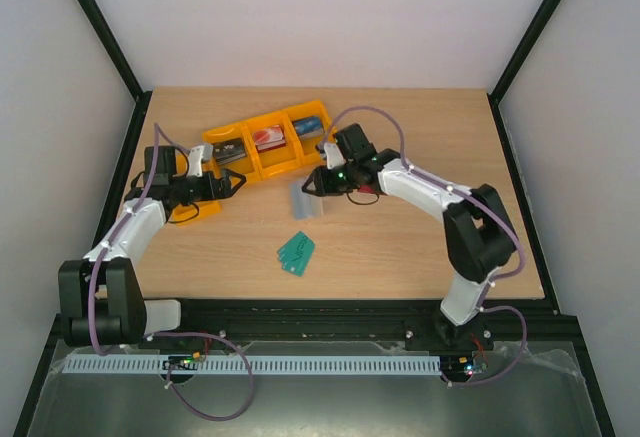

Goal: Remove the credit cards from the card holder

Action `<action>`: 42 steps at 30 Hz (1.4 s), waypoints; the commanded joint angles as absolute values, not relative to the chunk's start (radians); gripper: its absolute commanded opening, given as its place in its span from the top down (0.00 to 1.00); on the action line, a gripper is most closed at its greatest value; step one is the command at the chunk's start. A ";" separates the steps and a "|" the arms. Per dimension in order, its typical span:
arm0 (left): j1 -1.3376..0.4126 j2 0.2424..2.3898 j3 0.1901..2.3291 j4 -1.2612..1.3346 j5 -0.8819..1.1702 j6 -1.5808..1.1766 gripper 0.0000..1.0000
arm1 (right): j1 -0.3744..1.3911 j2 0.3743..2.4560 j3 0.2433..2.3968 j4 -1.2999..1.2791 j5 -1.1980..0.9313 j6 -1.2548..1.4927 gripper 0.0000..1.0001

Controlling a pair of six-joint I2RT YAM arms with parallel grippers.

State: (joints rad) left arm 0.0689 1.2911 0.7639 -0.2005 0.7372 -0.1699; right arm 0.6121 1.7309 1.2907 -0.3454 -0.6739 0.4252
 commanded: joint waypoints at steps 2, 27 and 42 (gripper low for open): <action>0.077 1.268 0.747 -0.196 0.759 -0.160 0.01 | 0.559 1.863 1.221 -0.430 -0.509 0.432 0.46; 0.131 1.255 0.901 -0.271 0.436 -0.041 0.01 | 0.147 1.075 0.854 0.073 0.212 0.398 0.01; 0.185 1.278 0.554 0.515 -0.141 -0.060 0.01 | -0.005 1.109 0.248 0.905 0.226 0.287 0.01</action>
